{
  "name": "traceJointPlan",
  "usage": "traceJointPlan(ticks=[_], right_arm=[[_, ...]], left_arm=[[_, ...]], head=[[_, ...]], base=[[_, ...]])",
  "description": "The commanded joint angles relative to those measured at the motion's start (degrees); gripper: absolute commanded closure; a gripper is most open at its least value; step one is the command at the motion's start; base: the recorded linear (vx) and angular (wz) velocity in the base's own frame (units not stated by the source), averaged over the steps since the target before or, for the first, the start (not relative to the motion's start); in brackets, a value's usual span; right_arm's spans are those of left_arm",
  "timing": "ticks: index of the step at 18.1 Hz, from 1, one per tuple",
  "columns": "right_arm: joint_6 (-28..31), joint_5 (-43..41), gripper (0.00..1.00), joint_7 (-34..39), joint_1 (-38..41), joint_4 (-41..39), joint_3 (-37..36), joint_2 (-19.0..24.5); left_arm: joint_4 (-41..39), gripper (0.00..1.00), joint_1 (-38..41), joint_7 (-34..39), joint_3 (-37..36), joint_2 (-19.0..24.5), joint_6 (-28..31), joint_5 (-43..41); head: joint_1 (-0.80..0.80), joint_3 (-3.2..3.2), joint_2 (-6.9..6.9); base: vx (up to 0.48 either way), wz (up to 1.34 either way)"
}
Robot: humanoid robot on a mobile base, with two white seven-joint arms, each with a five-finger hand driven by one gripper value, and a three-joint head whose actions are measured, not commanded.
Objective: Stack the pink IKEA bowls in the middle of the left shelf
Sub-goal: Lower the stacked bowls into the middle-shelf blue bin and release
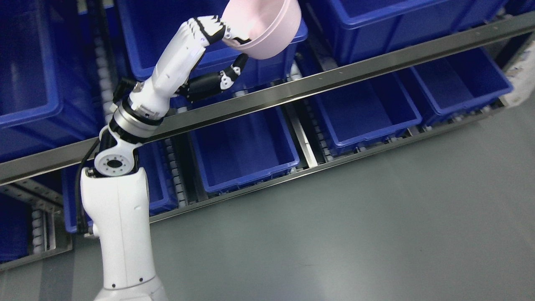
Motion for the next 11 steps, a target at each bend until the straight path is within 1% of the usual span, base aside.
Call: traceJointPlan(ticks=[1,4,6,7,8,11], right_arm=[[-0.02,0.0,0.0,-0.31,0.01,0.01,0.0,-1.0],[-0.02,0.0,0.0,-0.23,0.01,0.01,0.0,-1.0],[-0.02,0.0,0.0,-0.31,0.01,0.01,0.0,-1.0],[-0.02,0.0,0.0,-0.23,0.01,0.01,0.0,-1.0],[-0.02,0.0,0.0,-0.23,0.01,0.01,0.0,-1.0],[-0.02,0.0,0.0,-0.23,0.01,0.01,0.0,-1.0]], left_arm=[[4.09,0.97,-13.92,-1.24,-13.27,1.0,9.66,-5.81],[6.21,0.97,-14.37,-6.06,-13.72,1.0,20.37,-11.44],[7.44,0.97,-15.94,-8.27,-13.28,1.0,26.53,-12.42],[7.88,0.97,-16.99,-9.06,-13.37,1.82,29.0,-12.42],[9.36,0.97,-17.79,-10.2,-13.54,5.23,31.2,-12.42],[11.57,0.96,-17.45,-12.93,-12.93,12.1,31.31,-12.16]], head=[[0.0,0.0,0.0],[0.0,0.0,-0.01],[0.0,0.0,-0.01],[0.0,0.0,-0.01],[0.0,0.0,-0.01],[0.0,0.0,-0.01]], base=[[0.026,0.62],[0.051,0.36],[0.061,0.03],[0.067,-0.01],[0.067,-0.01],[0.067,0.05]])
